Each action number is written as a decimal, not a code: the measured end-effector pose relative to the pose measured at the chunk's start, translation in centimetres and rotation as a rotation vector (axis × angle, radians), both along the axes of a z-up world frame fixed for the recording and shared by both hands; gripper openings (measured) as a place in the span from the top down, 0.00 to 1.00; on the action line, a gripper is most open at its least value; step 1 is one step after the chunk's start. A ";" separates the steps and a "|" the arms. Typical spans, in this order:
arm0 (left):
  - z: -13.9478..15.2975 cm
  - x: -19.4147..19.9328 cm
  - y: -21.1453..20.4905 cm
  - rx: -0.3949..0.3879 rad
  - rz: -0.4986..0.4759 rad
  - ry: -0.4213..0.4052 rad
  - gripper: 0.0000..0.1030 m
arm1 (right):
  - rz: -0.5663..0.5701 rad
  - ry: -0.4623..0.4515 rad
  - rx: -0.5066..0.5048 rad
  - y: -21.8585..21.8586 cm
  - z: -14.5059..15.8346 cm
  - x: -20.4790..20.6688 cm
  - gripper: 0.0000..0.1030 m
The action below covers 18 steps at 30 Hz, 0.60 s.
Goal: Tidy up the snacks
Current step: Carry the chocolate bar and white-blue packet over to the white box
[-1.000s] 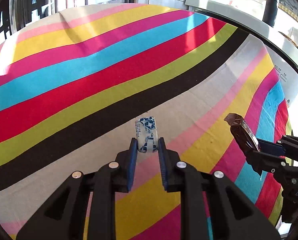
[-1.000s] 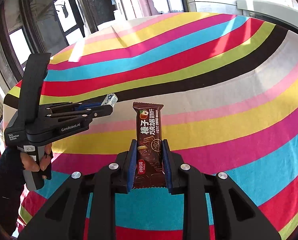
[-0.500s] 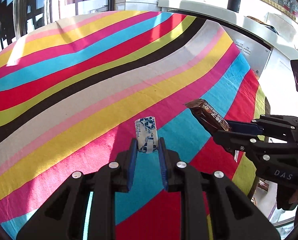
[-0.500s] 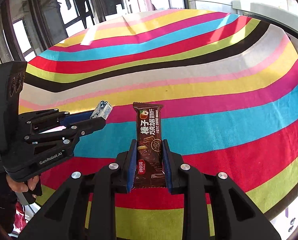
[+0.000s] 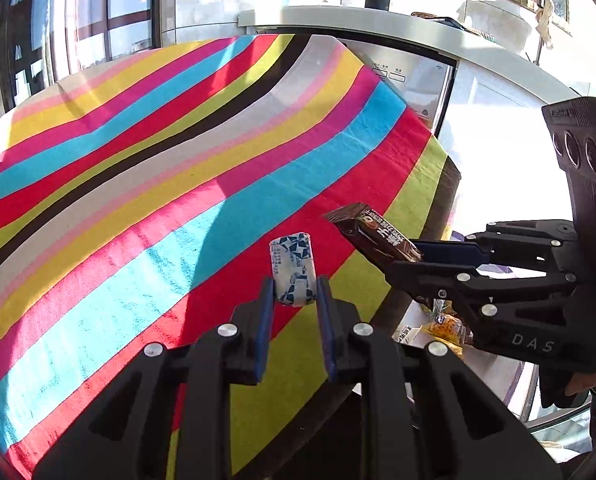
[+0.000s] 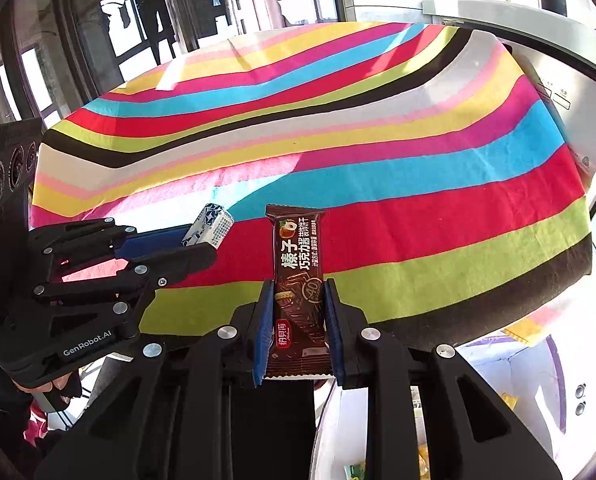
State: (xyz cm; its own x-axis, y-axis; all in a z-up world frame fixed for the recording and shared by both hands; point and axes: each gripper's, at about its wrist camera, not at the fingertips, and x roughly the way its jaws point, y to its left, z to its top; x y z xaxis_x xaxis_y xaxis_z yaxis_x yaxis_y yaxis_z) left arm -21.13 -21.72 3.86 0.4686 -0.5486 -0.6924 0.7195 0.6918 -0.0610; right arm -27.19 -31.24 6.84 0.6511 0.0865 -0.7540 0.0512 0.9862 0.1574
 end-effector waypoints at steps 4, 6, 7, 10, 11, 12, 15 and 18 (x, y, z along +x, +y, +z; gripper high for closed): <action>-0.2 -3.0 -3.2 -0.027 -0.087 0.031 0.80 | -0.072 0.014 -0.025 -1.8 -0.4 -3.7 0.77; -0.5 -4.4 -5.0 -0.026 -0.135 0.043 0.80 | -0.119 0.030 -0.026 -3.1 -0.9 -5.6 0.77; -0.7 -5.1 -5.9 -0.021 -0.159 0.046 0.80 | -0.150 0.037 -0.029 -3.8 -1.3 -6.7 0.77; -1.4 -7.2 -8.3 -0.001 -0.228 0.044 0.80 | -0.234 0.056 -0.019 -5.9 -2.2 -9.7 0.77; -1.6 -7.9 -9.0 0.006 -0.250 0.042 0.80 | -0.262 0.063 -0.016 -6.6 -2.6 -10.6 0.77; -1.8 -8.4 -9.7 0.011 -0.267 0.040 0.80 | -0.286 0.072 -0.017 -7.3 -3.0 -11.4 0.77; -2.5 -9.8 -11.2 0.027 -0.313 0.038 0.80 | -0.354 0.102 -0.013 -8.7 -4.3 -13.3 0.77; -2.2 -11.1 -12.1 -0.002 -0.346 0.010 0.78 | -0.395 0.114 -0.009 -9.6 -5.0 -14.7 0.73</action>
